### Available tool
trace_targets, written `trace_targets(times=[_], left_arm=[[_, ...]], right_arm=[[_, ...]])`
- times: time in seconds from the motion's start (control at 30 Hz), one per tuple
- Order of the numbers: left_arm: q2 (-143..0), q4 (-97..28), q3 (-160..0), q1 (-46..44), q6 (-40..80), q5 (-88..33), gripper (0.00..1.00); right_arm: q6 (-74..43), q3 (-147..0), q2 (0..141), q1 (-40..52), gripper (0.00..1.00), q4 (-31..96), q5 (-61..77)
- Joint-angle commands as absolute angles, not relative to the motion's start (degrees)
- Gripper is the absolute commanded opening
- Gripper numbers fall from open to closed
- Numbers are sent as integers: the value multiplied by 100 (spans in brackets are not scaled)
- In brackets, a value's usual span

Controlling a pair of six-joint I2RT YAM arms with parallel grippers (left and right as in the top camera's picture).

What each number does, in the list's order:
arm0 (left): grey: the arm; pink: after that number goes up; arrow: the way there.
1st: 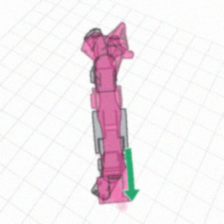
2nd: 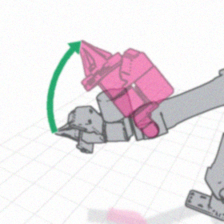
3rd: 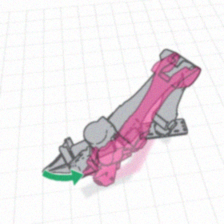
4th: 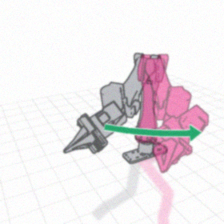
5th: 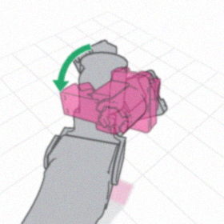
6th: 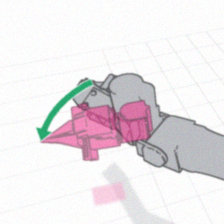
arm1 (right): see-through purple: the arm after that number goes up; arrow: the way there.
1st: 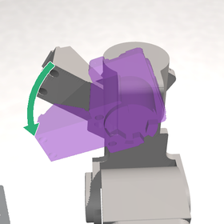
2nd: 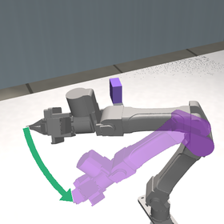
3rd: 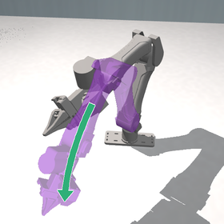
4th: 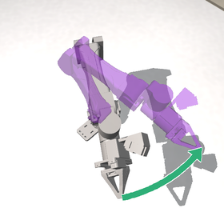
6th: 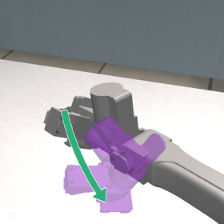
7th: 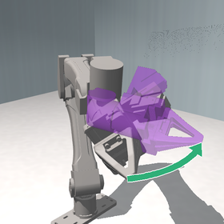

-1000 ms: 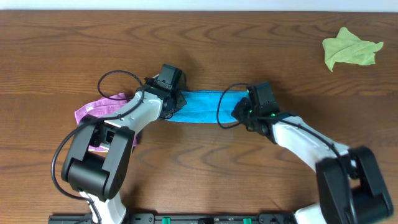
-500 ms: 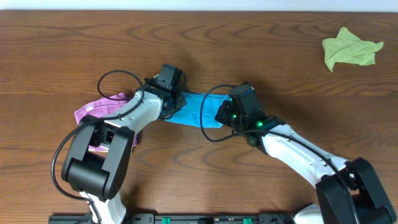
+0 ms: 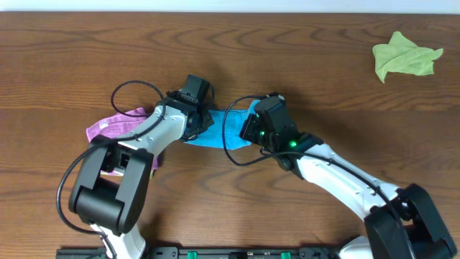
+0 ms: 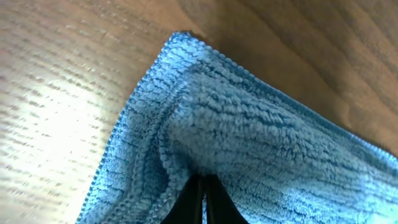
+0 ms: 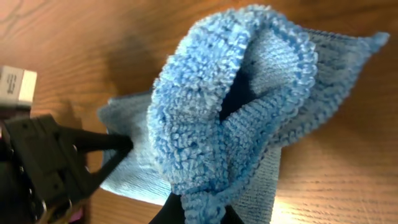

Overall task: Fold the cloth
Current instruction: 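Fold the strip's right end with the right gripper toward the left gripper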

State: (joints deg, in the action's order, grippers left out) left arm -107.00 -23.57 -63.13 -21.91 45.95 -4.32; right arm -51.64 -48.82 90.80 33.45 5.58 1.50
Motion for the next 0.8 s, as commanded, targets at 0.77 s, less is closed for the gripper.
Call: trace_targets(times=[0.77], left_arm=[[-8602, -3124, -6361, -1251, 4014, -169, 6]], right_arm=[[-4657, -5787, 9450, 3719, 1, 714, -49]])
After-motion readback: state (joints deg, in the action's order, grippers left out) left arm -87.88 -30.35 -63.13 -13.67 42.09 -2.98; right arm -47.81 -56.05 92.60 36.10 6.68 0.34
